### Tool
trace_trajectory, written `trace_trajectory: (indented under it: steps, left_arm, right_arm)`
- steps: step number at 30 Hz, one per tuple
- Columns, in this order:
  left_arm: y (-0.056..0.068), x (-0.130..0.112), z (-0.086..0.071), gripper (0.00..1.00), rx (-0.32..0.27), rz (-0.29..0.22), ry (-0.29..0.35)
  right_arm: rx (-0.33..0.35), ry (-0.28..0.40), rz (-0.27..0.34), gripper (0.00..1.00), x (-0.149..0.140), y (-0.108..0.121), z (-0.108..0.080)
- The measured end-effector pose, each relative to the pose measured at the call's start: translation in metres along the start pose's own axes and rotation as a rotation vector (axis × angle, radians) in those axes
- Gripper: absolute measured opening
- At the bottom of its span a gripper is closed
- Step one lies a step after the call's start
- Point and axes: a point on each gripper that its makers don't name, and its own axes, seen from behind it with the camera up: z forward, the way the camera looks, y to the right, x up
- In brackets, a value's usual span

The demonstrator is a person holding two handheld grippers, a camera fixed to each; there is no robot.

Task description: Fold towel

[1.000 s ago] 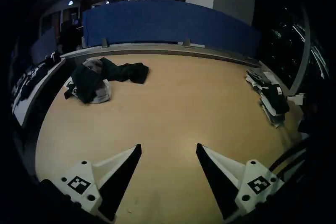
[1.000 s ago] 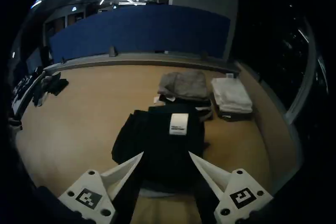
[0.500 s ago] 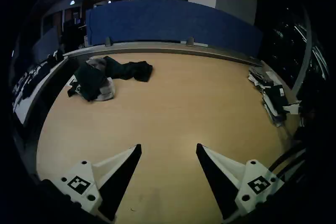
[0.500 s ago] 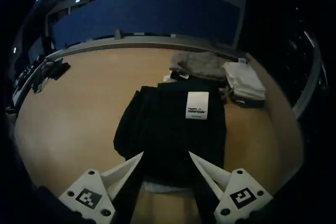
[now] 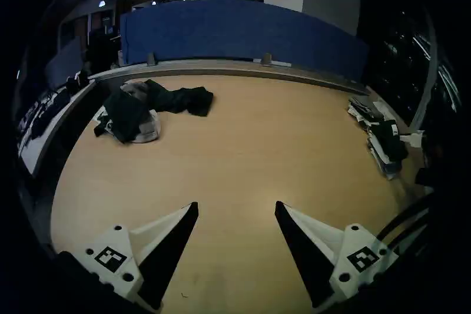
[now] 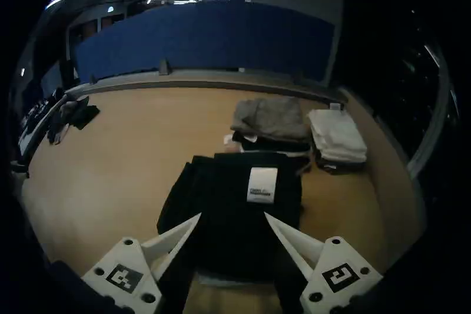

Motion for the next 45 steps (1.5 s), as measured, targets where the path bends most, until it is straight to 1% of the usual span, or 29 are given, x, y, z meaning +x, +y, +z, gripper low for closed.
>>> trace_trajectory:
  steps: [5,8,15,20,23,25,26,30,32,33,34,39,45]
  left_arm:
    - [0.000,-0.001,0.000,0.97,0.006,-0.003,-0.002]
    - [-0.001,-0.001,0.000,0.97,0.011,-0.006,-0.003]
    - [-0.004,-0.002,-0.001,0.97,0.023,-0.013,-0.003]
    - [-0.008,-0.003,-0.003,0.97,0.033,-0.015,-0.003]
    - [-0.010,-0.003,-0.004,0.97,0.036,-0.019,-0.003]
    - [-0.010,-0.003,-0.004,0.97,0.036,-0.020,-0.002]
    - [-0.010,-0.003,-0.004,0.97,0.036,-0.021,-0.001]
    - [-0.009,-0.001,-0.004,0.97,0.034,-0.020,0.004]
    - [-0.009,0.000,-0.004,0.97,0.033,-0.021,0.006]
    - [-0.008,0.001,-0.004,0.97,0.032,-0.022,0.008]
    - [-0.008,0.001,-0.004,0.97,0.031,-0.022,0.009]
    - [-0.006,0.005,-0.004,0.97,0.022,-0.021,0.018]
    - [-0.004,0.008,-0.003,0.97,0.013,-0.013,0.027]
  right_arm:
    - [-0.005,0.019,0.001,0.63,0.025,0.010,0.015]
    - [-0.004,0.008,0.002,0.63,0.029,0.014,0.028]
    - [0.006,-0.058,0.023,0.63,0.018,0.019,0.054]
    - [0.006,-0.092,0.039,0.63,0.008,0.023,0.064]
    - [0.008,-0.090,0.046,0.63,0.008,0.023,0.065]
    - [0.010,-0.077,0.048,0.64,0.012,0.022,0.062]
    - [0.011,-0.069,0.048,0.66,0.015,0.022,0.060]
    - [0.018,-0.012,0.039,0.86,0.032,0.016,0.045]
    - [0.017,0.014,0.029,0.90,0.040,0.013,0.035]
    - [0.017,0.029,0.023,0.96,0.043,0.011,0.029]
    - [0.017,0.041,0.017,0.99,0.046,0.009,0.024]
    - [0.011,0.094,-0.005,1.00,0.057,0.002,-0.001]
    - [0.003,0.123,-0.015,1.00,0.061,-0.003,-0.019]
